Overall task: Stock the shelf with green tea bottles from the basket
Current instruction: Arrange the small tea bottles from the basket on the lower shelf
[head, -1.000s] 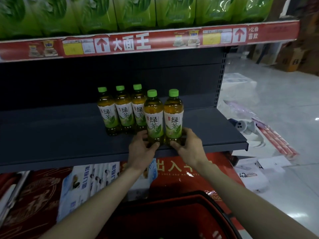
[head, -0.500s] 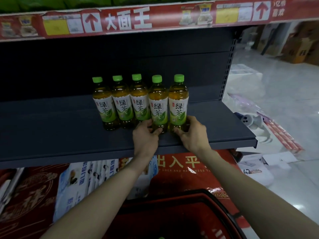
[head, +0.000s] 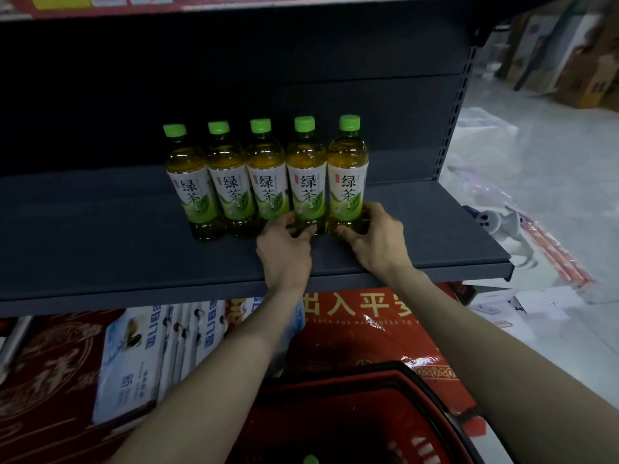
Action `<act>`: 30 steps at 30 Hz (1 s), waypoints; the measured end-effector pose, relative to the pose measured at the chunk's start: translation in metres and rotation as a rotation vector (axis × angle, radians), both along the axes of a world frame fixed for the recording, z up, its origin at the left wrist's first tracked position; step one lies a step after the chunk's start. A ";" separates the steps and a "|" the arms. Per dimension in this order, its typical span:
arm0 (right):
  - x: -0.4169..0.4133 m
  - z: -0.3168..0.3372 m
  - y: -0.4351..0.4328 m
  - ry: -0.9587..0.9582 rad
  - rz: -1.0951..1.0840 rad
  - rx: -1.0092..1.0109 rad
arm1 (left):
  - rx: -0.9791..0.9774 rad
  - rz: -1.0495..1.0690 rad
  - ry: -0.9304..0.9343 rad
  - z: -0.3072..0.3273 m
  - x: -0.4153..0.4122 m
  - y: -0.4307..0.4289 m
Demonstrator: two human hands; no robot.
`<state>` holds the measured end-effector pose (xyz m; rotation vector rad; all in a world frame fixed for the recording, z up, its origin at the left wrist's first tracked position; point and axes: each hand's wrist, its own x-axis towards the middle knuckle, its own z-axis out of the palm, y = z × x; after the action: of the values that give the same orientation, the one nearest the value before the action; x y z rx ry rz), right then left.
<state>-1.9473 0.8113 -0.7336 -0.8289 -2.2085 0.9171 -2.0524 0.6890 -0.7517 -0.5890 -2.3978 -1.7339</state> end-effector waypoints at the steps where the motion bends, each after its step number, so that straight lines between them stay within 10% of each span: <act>1: -0.001 0.000 0.000 0.002 0.001 0.004 | -0.009 0.010 0.005 0.000 0.000 0.000; 30: 0.031 0.020 -0.031 -0.086 0.006 0.051 | -0.121 -0.163 0.096 0.011 0.023 -0.035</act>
<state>-1.9159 0.7801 -0.7141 -0.8526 -2.2994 0.8392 -2.0292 0.6536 -0.7407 -0.8853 -2.4619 -1.5847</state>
